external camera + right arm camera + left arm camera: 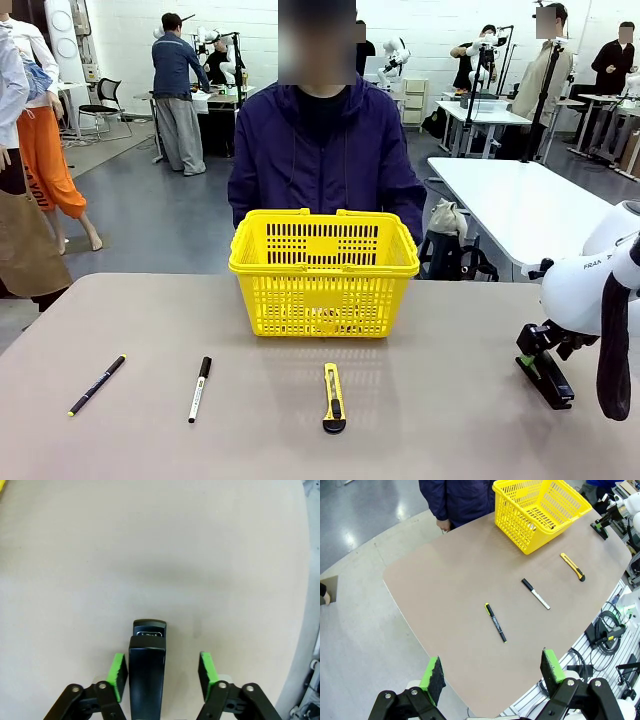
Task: Place the items the person wants into the basket.
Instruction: Pick up the item the person points to and place it in the Market Basket.
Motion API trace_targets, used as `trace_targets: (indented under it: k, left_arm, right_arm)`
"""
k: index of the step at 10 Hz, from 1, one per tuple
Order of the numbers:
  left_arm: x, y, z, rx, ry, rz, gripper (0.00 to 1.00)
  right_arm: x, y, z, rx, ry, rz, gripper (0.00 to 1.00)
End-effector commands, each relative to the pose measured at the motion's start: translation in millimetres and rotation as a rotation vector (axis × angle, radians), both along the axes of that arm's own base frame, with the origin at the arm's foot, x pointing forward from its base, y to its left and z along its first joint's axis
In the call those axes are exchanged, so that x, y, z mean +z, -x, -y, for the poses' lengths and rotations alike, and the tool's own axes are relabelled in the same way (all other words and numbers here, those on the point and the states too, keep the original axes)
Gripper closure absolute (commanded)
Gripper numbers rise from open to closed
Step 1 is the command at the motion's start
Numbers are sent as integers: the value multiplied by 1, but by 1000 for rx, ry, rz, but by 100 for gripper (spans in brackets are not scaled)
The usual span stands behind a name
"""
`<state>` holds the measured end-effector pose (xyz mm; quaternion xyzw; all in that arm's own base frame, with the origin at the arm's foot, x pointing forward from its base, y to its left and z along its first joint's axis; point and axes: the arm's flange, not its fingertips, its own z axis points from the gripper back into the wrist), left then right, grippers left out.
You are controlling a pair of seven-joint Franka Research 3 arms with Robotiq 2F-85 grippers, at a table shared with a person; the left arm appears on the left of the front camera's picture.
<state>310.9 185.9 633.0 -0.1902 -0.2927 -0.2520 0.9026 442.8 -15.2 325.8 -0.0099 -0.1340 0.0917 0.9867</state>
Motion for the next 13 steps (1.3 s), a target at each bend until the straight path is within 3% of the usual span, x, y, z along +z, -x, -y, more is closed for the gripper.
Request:
trace_targets:
  k: [1, 2, 3, 4, 7, 8, 11, 13]
  left_arm:
    - [0, 1, -1, -13, 14, 9, 0]
    - [0, 1, -1, -13, 14, 9, 0]
    - [0, 1, -1, -13, 14, 9, 0]
    - [0, 1, -1, -13, 14, 9, 0]
    - [0, 1, -1, -13, 14, 9, 0]
    - [0, 1, -1, -13, 14, 9, 0]
    - [0, 1, -1, -13, 14, 9, 0]
    - [0, 1, -1, -13, 14, 9, 0]
  right_arm:
    - [-6, -4, 2, -8, -23, 12, 100]
    - [-6, -4, 2, -7, -24, 11, 100]
    - [-6, -4, 1, -7, -23, 12, 87]
    - [-4, -3, 0, -6, -21, 14, 97]
    - [32, 1, -9, -16, -1, 63, 100]
    - [67, 0, -18, -18, -25, 38, 82]
    - [204, -17, -65, 57, -37, 49, 82]
    - [253, -31, -82, 21, -30, 104, 82]
